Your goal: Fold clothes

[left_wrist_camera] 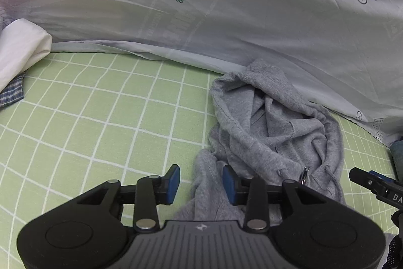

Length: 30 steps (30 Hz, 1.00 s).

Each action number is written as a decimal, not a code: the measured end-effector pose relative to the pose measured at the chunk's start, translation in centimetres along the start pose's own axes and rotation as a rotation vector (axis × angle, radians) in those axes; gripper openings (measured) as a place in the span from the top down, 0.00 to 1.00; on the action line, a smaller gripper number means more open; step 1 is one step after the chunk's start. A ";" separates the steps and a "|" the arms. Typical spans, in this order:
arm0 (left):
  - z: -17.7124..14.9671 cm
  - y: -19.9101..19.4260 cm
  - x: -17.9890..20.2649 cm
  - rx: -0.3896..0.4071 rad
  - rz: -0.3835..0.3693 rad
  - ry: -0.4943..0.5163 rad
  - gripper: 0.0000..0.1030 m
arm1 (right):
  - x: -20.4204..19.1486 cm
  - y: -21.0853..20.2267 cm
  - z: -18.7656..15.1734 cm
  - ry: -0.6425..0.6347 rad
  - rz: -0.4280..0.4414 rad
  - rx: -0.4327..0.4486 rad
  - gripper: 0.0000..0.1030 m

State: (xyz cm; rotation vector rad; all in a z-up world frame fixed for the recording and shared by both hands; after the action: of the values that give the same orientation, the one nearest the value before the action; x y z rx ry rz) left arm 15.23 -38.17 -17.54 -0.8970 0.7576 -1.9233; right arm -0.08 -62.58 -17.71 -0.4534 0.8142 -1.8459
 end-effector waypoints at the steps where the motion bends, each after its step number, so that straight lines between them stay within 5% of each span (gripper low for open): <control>1: -0.5 -1.4 -0.7 0.015 0.001 -0.006 0.49 | 0.3 -1.3 -0.5 -0.002 -0.019 0.016 0.02; 6: -4.3 -8.7 -4.6 0.058 0.108 -0.010 0.39 | 0.8 -8.1 -4.7 -0.040 -0.082 0.057 0.00; 12: -10.8 -16.4 -11.9 0.048 0.238 -0.158 0.36 | -4.9 -12.5 -11.8 -0.049 0.002 -0.011 0.00; 22: -16.5 -23.5 -19.5 0.057 0.258 -0.225 0.35 | -8.9 -16.3 -22.4 -0.036 -0.070 -0.112 0.00; 26: -17.4 -25.1 -22.2 0.057 0.269 -0.216 0.34 | -7.6 -18.3 -23.5 0.066 -0.142 -0.122 0.00; 30: -18.4 -25.6 -25.8 0.040 0.283 -0.272 0.31 | -8.8 -20.4 -23.9 0.014 -0.248 -0.098 0.00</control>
State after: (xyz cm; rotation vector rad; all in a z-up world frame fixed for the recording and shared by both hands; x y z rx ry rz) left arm -1.53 -1.07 -15.42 -0.9478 0.6430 -1.5277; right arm -25.13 -41.67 -19.38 -0.6283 0.8926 -2.0444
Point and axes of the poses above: each gripper's, at about its wrist camera, not at the fingertips, and y roughly the way its jaws point, x to its right, z to its top, the point moved 6 cm from there along y, roughly the way its jaws point, and after that the axes turned 5 degrees about -y, right-handed, at the moved point
